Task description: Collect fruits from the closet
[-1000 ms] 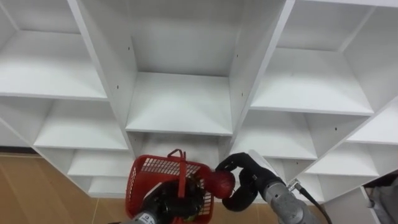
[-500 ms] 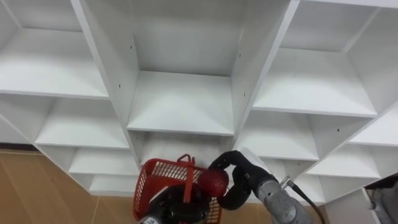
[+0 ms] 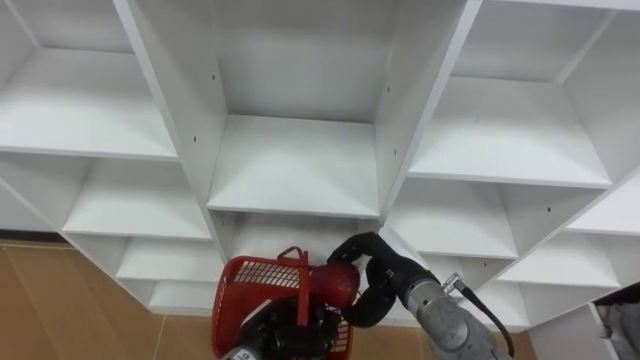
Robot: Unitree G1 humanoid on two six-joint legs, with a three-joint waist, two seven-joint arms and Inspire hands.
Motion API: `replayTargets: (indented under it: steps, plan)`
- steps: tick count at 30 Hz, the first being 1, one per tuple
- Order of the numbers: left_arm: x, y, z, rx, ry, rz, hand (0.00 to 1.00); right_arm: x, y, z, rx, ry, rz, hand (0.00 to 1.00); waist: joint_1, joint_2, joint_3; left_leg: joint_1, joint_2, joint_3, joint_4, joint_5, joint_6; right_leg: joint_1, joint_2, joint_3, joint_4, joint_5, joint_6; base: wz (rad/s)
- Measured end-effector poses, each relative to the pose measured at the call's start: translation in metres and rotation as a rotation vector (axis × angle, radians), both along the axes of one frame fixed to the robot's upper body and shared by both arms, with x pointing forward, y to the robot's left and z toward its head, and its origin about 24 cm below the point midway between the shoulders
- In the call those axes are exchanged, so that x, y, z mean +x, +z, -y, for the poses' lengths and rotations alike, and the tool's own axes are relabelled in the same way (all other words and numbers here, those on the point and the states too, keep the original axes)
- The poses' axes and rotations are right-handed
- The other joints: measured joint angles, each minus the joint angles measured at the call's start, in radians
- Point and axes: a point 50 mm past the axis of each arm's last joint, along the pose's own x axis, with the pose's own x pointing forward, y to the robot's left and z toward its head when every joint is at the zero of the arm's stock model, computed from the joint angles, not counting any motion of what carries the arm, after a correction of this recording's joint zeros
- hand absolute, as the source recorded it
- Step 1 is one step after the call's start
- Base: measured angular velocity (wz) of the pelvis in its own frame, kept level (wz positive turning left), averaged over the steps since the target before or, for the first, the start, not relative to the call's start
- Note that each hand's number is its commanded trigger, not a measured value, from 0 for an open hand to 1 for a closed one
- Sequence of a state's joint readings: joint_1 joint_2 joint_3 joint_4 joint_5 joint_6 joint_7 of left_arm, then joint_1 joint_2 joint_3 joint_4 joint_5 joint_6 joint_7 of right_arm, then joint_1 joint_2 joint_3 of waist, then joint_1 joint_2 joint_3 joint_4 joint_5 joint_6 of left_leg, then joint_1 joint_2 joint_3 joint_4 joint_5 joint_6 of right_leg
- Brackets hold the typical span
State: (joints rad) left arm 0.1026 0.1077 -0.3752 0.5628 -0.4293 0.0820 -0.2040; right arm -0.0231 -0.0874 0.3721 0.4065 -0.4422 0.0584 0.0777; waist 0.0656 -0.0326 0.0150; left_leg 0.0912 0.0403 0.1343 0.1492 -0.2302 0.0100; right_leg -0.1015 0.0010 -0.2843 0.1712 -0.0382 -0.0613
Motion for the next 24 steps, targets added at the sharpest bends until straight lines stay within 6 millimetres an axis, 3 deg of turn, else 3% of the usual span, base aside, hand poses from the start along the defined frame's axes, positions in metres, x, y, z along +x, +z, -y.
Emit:
replayTargets:
  steps: [9,10,12,13,24]
  plan:
    - [-0.0001,0.0,0.0006,0.0,-0.001,0.0,1.0,0.0014,0.0011,-0.0015,-0.023,0.016,0.015,1.0,0.002,0.008,0.0021,-0.003,0.0,-0.004,0.001,0.0,0.0,0.0,-0.001,-0.003,-0.001,0.0,0.0,0.0]
    - [-0.0001,0.0,0.0006,0.0,-0.001,0.0,1.0,0.0013,0.0011,-0.0016,-0.025,0.016,0.016,0.93,0.002,0.008,0.0023,-0.003,0.0,-0.004,0.001,0.0,0.0,0.0,-0.001,-0.003,-0.001,0.0,0.0,0.0]
    - [0.0,0.0,0.0005,0.001,0.0,0.0,1.0,0.0011,0.001,-0.0021,-0.026,0.016,0.017,0.05,0.001,0.009,0.0026,-0.004,0.0,-0.005,0.001,0.0,0.0,0.0,-0.001,-0.004,-0.001,0.0,0.0,0.0]
    - [-0.0001,-0.0001,0.0005,0.001,0.0,0.0,1.0,0.0009,0.0008,-0.0023,-0.026,0.017,0.017,0.0,0.001,0.009,0.0026,-0.004,0.0,-0.005,0.001,0.0,0.0,0.0,-0.001,-0.004,-0.001,0.0,0.0,0.0]
    - [-0.0006,-0.0009,-0.001,0.017,0.012,-0.006,1.0,-0.0013,-0.0004,-0.0065,-0.032,0.04,0.01,0.0,-0.001,0.006,0.0009,-0.005,0.0,-0.006,0.004,0.0,0.0,0.0,-0.002,-0.005,0.0,0.0,0.0,0.0]
